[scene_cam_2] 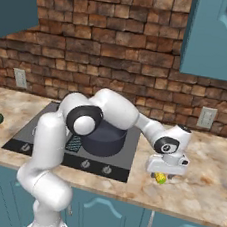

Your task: Put the broccoli and corn in the pot. Retrieve the spatula and lightly stir the vegetables in the pot.

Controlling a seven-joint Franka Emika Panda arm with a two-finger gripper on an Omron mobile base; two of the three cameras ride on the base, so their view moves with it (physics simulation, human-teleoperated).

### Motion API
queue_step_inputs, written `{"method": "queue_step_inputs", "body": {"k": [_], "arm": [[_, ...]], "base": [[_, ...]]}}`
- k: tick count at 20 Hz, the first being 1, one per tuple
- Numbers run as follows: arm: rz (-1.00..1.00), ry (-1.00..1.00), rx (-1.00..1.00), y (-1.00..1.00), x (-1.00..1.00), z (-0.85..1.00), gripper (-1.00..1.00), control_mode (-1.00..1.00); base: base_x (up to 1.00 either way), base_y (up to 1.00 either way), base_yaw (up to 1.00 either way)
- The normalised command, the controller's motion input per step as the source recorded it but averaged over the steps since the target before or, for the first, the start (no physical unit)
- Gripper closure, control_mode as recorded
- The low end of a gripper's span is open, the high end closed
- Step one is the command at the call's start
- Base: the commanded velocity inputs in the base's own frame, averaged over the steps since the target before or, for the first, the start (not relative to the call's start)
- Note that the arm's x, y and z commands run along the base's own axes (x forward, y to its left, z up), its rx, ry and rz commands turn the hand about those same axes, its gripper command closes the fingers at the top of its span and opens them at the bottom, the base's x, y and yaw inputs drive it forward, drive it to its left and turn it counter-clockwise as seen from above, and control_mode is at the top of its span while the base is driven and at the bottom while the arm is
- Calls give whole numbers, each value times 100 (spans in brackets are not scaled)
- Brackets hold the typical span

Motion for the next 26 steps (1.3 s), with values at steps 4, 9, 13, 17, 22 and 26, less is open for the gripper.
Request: {"method": "queue_step_inputs", "body": {"k": [4, 9, 13, 17, 22, 26], "arm": [[0, 0, 0, 0, -2, 0, 100, -100], [-2, -13, 0, 18, -41, 27, 100, -100], [-1, -19, 0, 54, -39, 91, 100, -100], [-3, -11, -6, 98, -12, 100, 100, -100], [-6, -6, -13, 100, -10, 99, 100, -100], [-4, 0, -17, 100, -7, 68, 100, -100]], "base": [[0, 0, 0], [0, 0, 0], [0, 0, 0], [0, 0, 0], [0, 0, 0], [0, 0, 0]]}}
